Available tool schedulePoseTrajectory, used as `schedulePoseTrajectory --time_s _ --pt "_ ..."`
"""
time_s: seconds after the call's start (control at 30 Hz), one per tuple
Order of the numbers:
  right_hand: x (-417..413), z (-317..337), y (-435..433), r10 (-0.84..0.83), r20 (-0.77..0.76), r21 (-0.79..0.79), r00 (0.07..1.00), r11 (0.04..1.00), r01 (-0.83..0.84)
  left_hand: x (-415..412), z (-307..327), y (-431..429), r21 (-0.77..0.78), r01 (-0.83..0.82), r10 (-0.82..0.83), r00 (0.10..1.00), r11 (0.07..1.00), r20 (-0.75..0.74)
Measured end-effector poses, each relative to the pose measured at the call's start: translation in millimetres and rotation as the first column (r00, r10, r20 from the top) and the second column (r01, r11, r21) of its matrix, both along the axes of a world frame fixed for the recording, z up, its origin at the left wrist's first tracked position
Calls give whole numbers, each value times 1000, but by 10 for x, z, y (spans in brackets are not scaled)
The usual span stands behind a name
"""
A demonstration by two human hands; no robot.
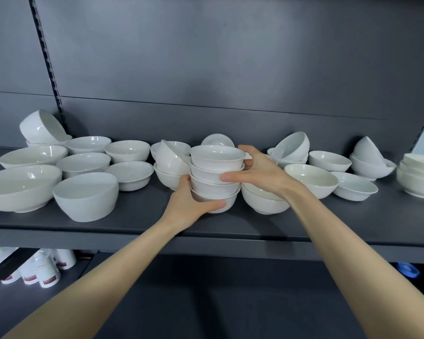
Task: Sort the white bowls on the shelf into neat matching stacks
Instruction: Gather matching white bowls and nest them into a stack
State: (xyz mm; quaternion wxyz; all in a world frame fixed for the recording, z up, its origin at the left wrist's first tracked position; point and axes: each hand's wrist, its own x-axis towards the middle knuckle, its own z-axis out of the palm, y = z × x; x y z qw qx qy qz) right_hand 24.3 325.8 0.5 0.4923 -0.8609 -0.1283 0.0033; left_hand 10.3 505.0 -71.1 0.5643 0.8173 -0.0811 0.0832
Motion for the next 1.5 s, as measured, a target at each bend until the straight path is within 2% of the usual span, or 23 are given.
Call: schedulePoseTrajectory --time_s 0.43,0.83,0.97,1.2,1.5 --pt "-77 18 47 -15 63 106 998 994 8 16 -21 60 -72 -87 92 993 994 69" --pt "-277 355 -157 -91 152 202 984 978 59 -89 454 -102 -85 -7 24 979 996 201" --pt "-415 461 -485 -150 180 233 972 967 106 -94 579 -441 -88 58 -36 972 994 233" --pt "-638 490 -1367 -297 199 208 934 944 256 -55 626 -1376 -86 176 -155 966 981 206" --pt "-832 363 -2926 -392 120 203 912 909 364 -140 425 -3002 -137 269 -245 955 953 165"
